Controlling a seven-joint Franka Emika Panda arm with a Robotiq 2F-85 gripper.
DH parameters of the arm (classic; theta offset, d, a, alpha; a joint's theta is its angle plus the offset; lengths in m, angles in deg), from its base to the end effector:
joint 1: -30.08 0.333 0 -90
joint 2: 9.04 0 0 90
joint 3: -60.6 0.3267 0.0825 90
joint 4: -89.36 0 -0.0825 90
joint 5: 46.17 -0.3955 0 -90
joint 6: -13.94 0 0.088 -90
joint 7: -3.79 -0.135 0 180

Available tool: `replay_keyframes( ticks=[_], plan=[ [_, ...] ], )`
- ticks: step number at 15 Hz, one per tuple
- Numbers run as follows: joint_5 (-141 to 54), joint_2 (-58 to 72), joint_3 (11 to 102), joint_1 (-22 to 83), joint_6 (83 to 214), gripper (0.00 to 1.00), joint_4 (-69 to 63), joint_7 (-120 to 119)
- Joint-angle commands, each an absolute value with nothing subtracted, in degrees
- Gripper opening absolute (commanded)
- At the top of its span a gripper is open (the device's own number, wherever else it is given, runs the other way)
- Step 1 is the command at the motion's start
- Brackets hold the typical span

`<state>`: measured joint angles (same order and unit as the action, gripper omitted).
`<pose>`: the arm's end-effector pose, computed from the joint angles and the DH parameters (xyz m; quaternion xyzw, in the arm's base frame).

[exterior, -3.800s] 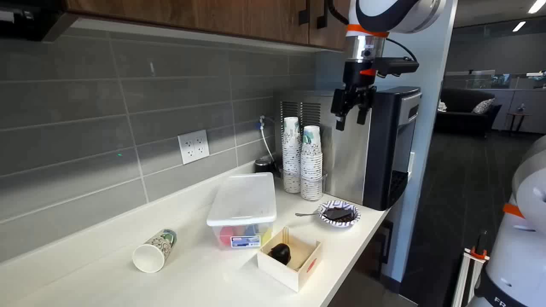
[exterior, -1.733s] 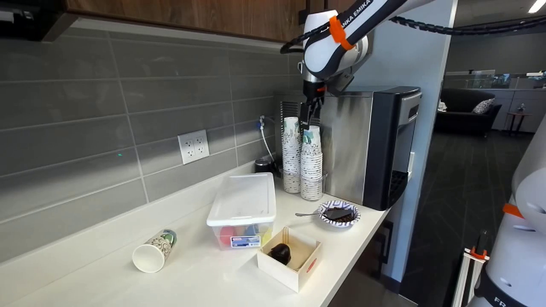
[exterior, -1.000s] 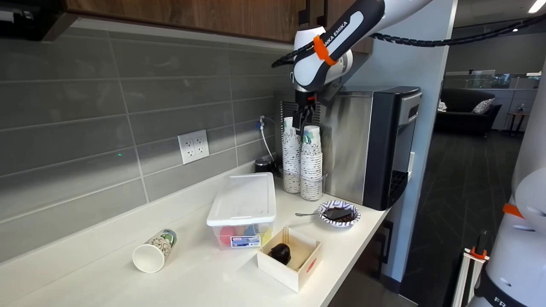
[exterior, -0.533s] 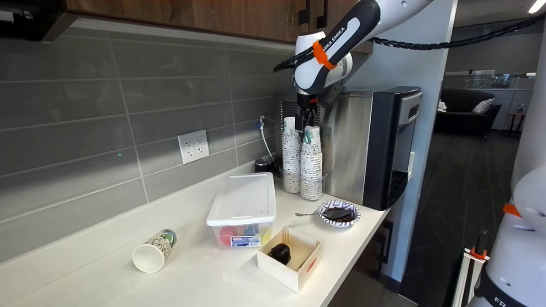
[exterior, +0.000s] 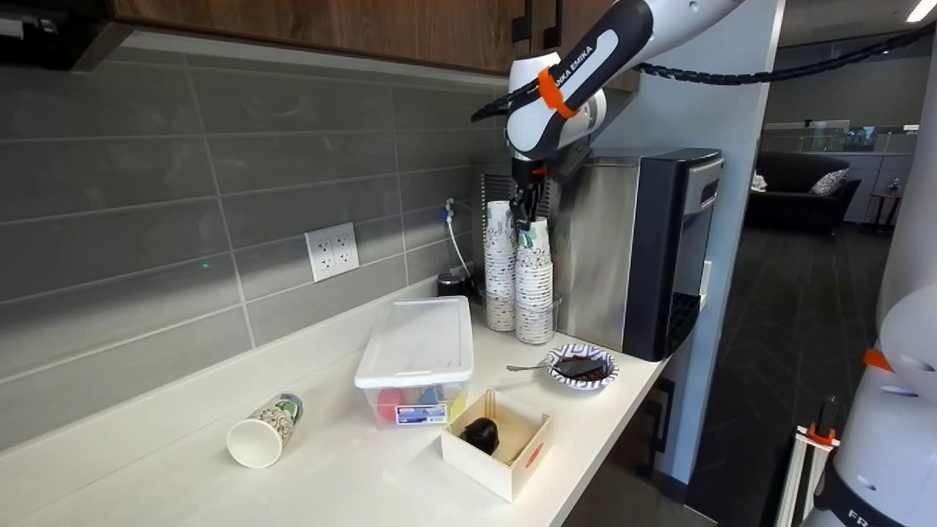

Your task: Remove two coffee cups from the stack at the front and place them on the left.

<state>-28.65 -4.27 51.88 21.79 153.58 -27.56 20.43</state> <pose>0.5867 -0.1845 0.4143 0.9757 0.0973 0.1122 0.1611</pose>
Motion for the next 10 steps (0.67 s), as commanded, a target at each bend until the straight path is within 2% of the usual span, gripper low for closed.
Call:
replay_keyframes(
  ticks=[1, 10],
  plan=[
    [-27.55, -3.95, 51.62, 21.59, 152.25, 0.0, -25.11, 19.02],
    [-28.21, -6.52, 51.52, 21.55, 148.79, 0.02, -25.07, 17.17]
  ],
)
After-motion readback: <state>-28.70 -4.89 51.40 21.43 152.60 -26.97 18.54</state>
